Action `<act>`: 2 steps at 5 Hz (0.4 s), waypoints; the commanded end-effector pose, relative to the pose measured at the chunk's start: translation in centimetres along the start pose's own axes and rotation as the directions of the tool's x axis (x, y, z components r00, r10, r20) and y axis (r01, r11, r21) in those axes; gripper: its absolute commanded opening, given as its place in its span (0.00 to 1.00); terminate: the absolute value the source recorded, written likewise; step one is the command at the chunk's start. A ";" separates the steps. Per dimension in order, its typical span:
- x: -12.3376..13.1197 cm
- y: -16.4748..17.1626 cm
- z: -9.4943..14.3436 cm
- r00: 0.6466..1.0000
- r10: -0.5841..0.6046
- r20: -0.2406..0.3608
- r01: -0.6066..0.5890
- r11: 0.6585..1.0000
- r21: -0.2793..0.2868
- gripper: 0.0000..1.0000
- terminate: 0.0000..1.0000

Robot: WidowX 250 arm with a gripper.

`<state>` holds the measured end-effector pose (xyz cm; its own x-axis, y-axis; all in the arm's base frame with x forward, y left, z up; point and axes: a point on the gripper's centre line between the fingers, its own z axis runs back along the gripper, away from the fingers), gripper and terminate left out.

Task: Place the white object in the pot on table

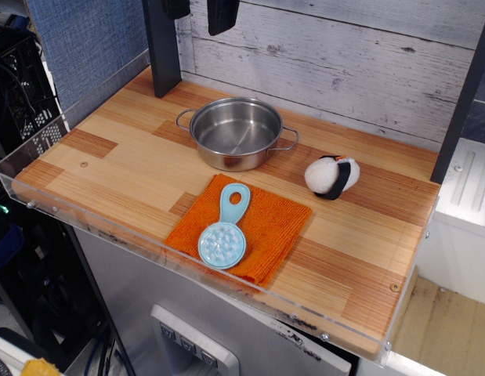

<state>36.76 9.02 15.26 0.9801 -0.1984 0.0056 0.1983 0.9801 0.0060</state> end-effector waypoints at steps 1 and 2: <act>0.0 0.0 0.0 1.000 0.000 0.000 0.000 1.000 0.000 1.00 0.00; 0.4 -0.3 0.1 1.000 -0.022 -0.002 0.022 1.000 0.006 1.00 0.00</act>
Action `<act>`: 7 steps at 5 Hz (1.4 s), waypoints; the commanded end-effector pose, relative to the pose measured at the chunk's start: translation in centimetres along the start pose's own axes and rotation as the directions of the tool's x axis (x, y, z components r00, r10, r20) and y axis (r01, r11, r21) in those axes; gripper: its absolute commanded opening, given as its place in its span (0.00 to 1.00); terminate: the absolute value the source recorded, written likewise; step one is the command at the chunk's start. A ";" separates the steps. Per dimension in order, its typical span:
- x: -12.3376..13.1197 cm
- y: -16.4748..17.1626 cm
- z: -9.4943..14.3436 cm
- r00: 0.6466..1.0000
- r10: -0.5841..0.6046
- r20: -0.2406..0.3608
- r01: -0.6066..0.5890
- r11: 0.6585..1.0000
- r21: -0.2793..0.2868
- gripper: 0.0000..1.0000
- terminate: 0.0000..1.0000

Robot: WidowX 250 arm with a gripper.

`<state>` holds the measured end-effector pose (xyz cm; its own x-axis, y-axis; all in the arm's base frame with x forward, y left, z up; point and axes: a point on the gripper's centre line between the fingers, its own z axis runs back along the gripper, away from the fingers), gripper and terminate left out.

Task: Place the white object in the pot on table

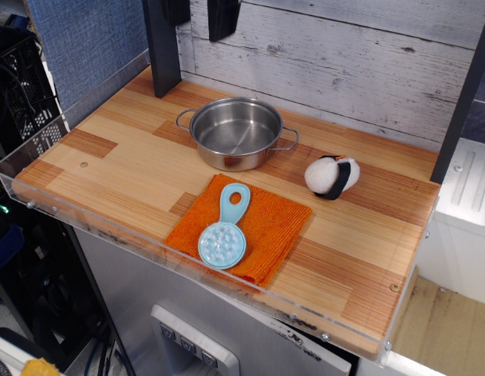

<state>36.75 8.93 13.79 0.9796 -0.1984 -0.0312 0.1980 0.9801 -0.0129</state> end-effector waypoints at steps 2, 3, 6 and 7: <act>1.3 -4.3 1.2 0.964 -0.257 0.067 0.255 0.966 0.043 1.00 0.00; 1.5 -7.2 -0.9 0.918 -0.392 0.064 0.391 0.920 0.025 1.00 0.00; 2.7 -10.5 -5.9 0.884 -0.461 0.079 0.460 0.887 0.032 1.00 0.00; 2.8 -12.2 -6.0 0.860 -0.504 0.080 0.502 0.864 0.046 1.00 0.00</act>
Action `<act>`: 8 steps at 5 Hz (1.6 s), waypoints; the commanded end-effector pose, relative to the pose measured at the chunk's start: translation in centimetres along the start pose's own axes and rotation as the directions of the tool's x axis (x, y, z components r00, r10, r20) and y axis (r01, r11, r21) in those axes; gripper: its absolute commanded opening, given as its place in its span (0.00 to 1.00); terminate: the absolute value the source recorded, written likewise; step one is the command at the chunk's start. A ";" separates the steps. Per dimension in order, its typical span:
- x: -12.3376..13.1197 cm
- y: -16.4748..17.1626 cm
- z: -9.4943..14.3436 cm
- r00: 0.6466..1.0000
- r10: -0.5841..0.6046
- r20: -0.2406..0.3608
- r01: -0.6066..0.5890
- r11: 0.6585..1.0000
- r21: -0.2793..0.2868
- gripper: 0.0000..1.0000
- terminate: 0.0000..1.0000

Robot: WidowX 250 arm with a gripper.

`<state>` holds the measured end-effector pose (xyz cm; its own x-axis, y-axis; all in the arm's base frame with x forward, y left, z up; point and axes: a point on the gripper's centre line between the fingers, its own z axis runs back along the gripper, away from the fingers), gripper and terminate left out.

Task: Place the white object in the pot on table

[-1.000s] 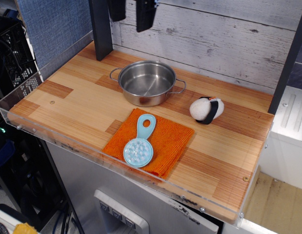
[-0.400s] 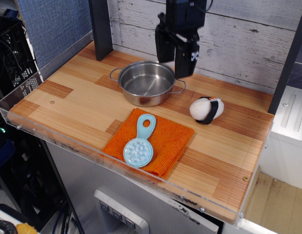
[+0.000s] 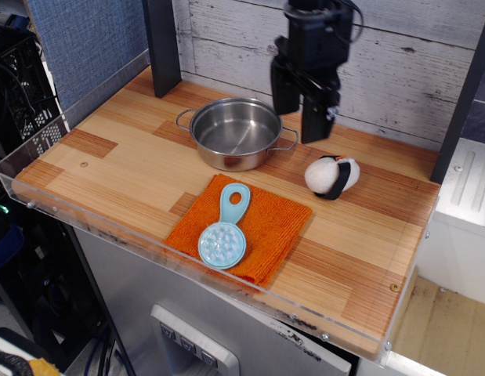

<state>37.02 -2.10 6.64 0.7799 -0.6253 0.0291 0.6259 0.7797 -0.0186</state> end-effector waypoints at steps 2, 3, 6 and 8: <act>1.5 -3.0 -0.8 0.994 -0.106 -0.005 0.106 0.994 0.025 1.00 0.00; 1.4 -3.1 -2.0 0.993 -0.113 -0.031 0.113 0.993 0.013 1.00 0.00; 1.0 -2.7 -4.7 0.989 -0.118 -0.087 0.120 0.993 0.015 1.00 0.00; 1.4 -2.5 -2.3 0.997 -0.069 -0.020 0.070 0.997 0.042 0.00 0.00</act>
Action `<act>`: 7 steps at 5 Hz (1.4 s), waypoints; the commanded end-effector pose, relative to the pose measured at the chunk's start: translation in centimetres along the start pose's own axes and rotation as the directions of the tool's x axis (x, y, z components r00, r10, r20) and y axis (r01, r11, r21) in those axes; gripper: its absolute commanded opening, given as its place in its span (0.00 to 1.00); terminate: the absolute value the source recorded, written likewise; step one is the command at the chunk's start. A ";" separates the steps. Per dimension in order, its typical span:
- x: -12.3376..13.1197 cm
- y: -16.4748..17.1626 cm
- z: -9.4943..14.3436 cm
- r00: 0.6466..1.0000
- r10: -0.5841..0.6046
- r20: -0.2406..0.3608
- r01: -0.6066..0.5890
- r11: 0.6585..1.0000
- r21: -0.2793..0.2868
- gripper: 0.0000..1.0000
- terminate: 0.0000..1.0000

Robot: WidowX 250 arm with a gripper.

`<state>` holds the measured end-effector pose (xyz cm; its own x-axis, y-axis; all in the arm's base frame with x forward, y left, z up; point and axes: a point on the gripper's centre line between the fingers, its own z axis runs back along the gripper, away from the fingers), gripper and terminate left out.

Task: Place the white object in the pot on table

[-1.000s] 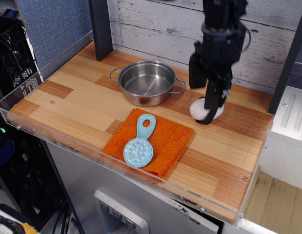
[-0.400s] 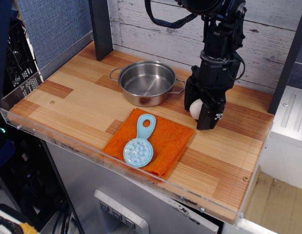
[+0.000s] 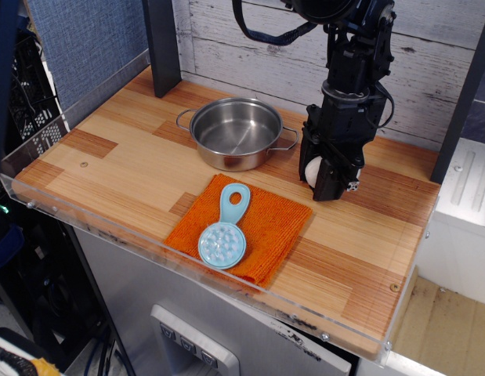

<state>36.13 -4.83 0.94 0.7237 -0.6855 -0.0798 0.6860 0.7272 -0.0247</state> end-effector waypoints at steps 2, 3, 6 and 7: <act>-2.8 0.3 10.4 0.950 0.228 0.215 -0.238 0.971 0.021 0.00 0.00; -4.8 1.6 11.1 0.908 0.359 0.215 -0.374 0.927 0.032 0.00 0.00; -10.3 7.4 10.3 0.689 0.657 0.305 -0.705 0.705 0.074 0.00 0.00; -10.5 8.4 10.2 0.648 0.692 0.317 -0.742 0.668 0.058 0.00 0.00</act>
<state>35.66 8.22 9.46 0.9823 0.0490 0.1810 -0.0654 0.9942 0.0859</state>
